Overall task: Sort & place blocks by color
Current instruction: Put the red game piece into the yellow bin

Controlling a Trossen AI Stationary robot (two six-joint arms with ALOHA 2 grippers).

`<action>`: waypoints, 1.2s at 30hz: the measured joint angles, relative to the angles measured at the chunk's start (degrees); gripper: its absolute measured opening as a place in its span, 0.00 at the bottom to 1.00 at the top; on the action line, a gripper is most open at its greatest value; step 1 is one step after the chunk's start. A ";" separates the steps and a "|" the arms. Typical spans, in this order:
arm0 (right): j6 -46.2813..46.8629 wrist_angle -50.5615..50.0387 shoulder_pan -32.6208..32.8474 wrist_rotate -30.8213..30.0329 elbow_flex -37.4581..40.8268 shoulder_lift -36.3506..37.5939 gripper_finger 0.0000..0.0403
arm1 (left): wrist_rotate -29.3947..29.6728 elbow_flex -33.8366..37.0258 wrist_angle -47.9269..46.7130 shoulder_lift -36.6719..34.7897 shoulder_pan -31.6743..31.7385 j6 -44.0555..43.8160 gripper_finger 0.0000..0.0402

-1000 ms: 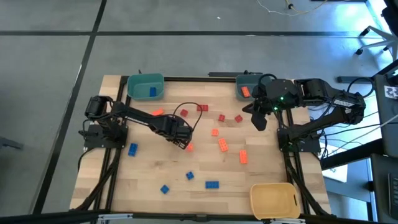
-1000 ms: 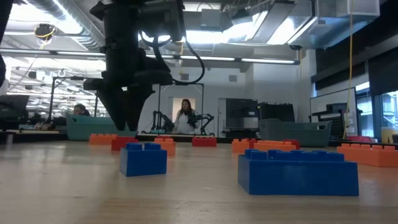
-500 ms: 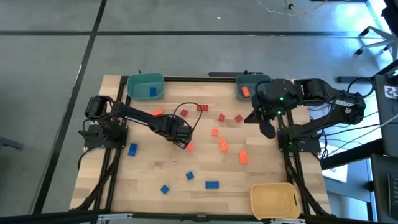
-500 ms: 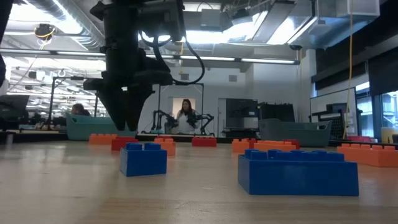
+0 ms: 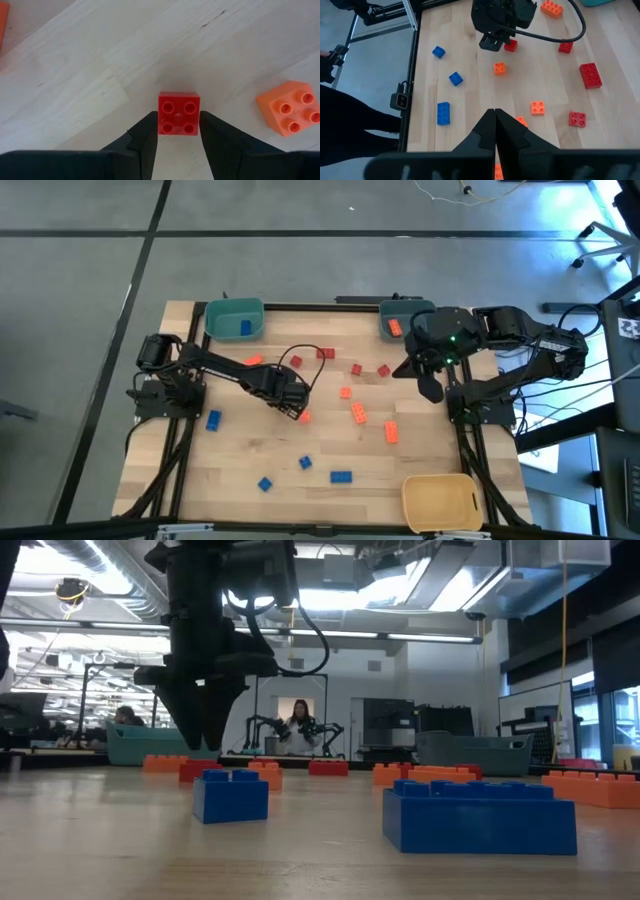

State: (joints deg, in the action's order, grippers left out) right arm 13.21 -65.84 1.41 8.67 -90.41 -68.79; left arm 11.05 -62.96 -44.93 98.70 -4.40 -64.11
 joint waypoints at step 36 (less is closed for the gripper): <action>-0.04 0.04 0.00 -0.02 -0.02 0.00 0.01 | 0.04 -0.02 0.18 -0.02 0.27 -4.13 0.56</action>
State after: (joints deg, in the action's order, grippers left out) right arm 13.17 -65.80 1.41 8.64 -90.43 -68.79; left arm 11.09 -62.98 -44.75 98.67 -4.14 -68.24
